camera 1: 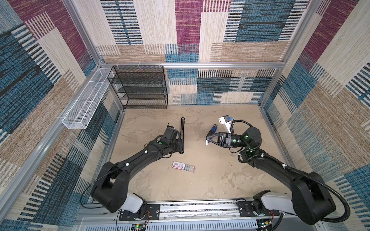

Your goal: Load the staples into the stapler

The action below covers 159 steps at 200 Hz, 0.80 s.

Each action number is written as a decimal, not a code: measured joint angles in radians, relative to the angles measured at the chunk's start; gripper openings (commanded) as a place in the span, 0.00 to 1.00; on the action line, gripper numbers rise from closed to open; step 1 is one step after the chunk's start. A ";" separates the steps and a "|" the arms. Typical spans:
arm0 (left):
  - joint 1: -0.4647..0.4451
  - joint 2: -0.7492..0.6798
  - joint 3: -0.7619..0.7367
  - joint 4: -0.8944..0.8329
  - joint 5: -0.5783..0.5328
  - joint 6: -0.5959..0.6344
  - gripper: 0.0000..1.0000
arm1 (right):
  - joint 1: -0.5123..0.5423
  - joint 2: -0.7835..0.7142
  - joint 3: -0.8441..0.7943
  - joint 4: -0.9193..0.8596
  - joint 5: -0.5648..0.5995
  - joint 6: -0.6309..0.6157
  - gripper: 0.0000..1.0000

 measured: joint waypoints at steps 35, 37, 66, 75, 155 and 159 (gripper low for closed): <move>0.002 0.229 0.194 -0.056 -0.058 0.051 0.62 | -0.003 -0.016 -0.013 -0.008 0.000 -0.004 0.20; 0.002 0.242 0.205 -0.059 -0.059 0.054 0.62 | -0.004 -0.018 -0.014 -0.009 0.000 -0.004 0.20; 0.002 0.358 0.306 -0.107 -0.066 0.071 0.51 | -0.009 -0.026 -0.022 -0.022 0.001 -0.011 0.20; 0.002 0.378 0.322 -0.118 -0.061 0.073 0.46 | -0.010 -0.028 -0.024 -0.027 0.001 -0.011 0.20; -0.113 0.402 0.343 -0.135 0.025 0.028 0.37 | -0.020 -0.037 -0.032 -0.045 0.008 -0.037 0.20; -0.119 0.402 0.343 -0.135 0.029 0.026 0.39 | -0.021 -0.038 -0.032 -0.045 0.008 -0.037 0.20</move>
